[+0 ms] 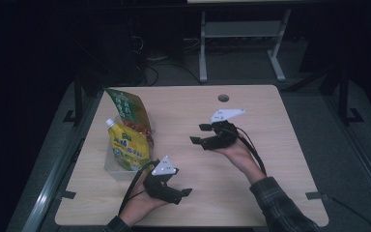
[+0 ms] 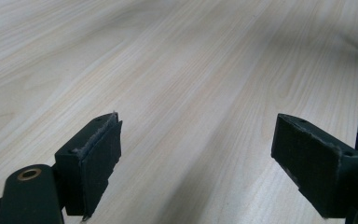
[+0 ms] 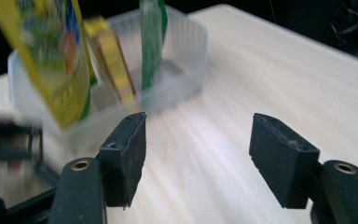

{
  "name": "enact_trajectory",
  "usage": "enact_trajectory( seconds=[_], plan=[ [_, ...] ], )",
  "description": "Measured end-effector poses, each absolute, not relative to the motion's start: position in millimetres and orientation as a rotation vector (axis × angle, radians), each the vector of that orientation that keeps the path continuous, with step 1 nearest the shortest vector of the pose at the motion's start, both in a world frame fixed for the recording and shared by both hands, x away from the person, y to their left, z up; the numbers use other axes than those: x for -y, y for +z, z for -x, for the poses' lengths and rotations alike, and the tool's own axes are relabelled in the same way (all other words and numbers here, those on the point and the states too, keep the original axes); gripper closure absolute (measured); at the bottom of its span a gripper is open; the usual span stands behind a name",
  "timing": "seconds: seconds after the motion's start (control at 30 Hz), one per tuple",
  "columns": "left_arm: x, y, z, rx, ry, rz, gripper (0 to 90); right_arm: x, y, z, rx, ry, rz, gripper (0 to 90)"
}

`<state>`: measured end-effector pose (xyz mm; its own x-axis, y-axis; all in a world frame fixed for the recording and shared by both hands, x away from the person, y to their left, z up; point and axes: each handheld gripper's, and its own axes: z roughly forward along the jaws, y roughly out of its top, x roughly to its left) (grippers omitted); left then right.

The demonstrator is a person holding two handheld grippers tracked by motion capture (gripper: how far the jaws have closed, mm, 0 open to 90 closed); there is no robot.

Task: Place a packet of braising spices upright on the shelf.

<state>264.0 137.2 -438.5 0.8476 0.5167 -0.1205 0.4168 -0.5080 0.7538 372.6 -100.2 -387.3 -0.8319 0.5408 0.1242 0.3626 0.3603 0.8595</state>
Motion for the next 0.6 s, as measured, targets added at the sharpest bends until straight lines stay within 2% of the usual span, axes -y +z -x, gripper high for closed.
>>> enact_trajectory(
  seconds=[0.3,0.6],
  plan=[
    [-136.9,-439.6,-264.8,-0.682,0.146,-2.173,15.5,152.2,-420.9,-323.8,-2.521,1.339,-0.877,32.4],
    [-136.4,-439.2,-266.3,-0.689,0.142,-2.163,15.8,166.7,-430.5,-303.8,-2.523,1.316,-0.908,29.6]
  ],
)
